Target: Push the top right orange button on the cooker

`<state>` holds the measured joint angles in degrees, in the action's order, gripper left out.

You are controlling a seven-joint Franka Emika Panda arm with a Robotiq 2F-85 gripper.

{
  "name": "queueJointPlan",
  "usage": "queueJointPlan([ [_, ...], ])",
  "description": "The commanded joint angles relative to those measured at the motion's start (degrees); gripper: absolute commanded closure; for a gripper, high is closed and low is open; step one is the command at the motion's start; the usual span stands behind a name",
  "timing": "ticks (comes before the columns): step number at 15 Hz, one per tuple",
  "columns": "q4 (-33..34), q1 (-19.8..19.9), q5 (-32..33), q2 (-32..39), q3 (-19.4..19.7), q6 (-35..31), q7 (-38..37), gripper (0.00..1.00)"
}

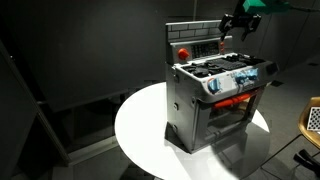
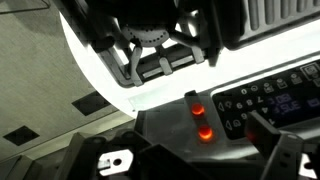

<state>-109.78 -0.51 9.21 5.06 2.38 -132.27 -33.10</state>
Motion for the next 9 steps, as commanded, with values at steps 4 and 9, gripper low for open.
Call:
queueJointPlan([
  [4,-0.6,0.3,-4.7,-5.9,-1.1,12.4,11.2,0.00],
  [9,-2.1,0.4,-5.6,-9.2,-1.3,20.1,16.5,0.00],
])
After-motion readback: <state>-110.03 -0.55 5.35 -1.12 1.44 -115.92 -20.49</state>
